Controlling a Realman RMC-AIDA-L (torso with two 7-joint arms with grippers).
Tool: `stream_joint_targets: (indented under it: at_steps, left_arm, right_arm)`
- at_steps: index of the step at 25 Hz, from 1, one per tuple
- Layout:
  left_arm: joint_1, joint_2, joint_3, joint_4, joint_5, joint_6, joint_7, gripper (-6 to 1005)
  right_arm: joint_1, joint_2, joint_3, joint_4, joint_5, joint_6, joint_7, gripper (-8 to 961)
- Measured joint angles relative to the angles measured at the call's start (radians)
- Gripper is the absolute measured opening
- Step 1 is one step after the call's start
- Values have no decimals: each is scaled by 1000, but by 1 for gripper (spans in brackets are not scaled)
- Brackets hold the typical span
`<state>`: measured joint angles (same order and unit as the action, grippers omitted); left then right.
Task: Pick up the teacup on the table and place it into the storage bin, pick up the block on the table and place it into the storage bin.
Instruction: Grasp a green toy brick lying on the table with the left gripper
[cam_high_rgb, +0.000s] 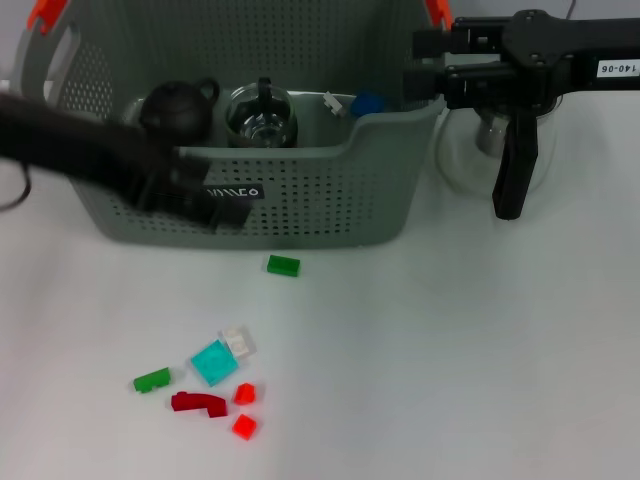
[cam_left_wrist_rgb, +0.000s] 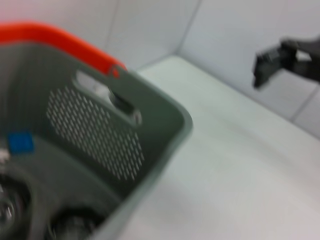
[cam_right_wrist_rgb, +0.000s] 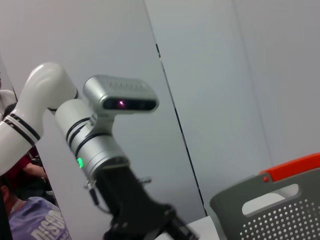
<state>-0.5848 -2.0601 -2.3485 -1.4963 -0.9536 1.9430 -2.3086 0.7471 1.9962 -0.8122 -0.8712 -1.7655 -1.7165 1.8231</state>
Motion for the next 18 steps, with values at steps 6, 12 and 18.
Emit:
stream_joint_targets:
  at_steps: [6, 12, 18]
  left_arm:
    - [65, -29, 61, -48, 167, 36, 32, 921]
    - [115, -64, 110, -47, 288, 13, 110, 920]
    - [147, -89, 131, -17, 406, -70, 213, 919]
  right_arm:
    - [-2, 7, 1, 0, 0, 6, -2, 777]
    - [-1, 13, 2, 0, 0, 15, -2, 777]
    - [2, 19, 0, 30, -1, 34, -21, 778]
